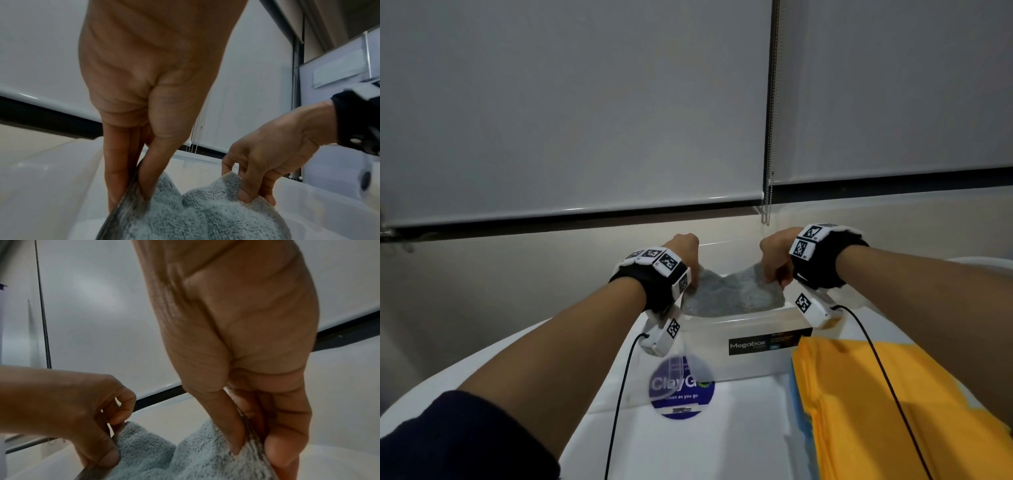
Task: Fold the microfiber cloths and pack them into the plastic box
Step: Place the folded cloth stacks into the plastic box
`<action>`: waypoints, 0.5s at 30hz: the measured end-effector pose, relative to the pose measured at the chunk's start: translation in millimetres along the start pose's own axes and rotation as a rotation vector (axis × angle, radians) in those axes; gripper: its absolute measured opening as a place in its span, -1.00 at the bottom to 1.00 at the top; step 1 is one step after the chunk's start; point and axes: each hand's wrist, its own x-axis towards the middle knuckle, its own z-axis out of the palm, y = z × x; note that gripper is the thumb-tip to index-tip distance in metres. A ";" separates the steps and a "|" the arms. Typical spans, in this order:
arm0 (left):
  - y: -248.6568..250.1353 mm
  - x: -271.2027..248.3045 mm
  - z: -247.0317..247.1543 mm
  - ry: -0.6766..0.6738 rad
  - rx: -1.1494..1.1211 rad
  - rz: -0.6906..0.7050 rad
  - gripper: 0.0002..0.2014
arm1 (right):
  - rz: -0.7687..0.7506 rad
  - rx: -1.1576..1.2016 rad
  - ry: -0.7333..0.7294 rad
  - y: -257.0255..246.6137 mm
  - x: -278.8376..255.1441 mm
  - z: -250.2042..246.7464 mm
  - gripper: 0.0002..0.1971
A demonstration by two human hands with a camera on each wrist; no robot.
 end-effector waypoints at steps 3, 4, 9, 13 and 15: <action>-9.4 25.4 7.9 -0.047 0.063 -0.011 -0.63 | 0.001 0.138 -0.074 6.0 9.9 2.9 -0.87; -11.9 28.9 8.8 -0.055 0.091 -0.012 -0.62 | 0.003 0.166 -0.089 5.7 10.7 1.6 -0.84; 16.3 -10.9 -9.6 -0.080 0.163 0.067 -0.72 | 0.062 0.120 -0.210 -3.6 4.1 -10.7 -0.66; 16.6 -14.2 -11.9 -0.141 0.070 0.088 -0.77 | 0.045 0.133 -0.318 -11.8 7.2 -15.5 -0.51; 13.1 -13.4 -12.0 -0.194 0.011 0.097 -0.77 | 0.007 0.119 -0.364 -19.3 3.2 -14.8 -0.57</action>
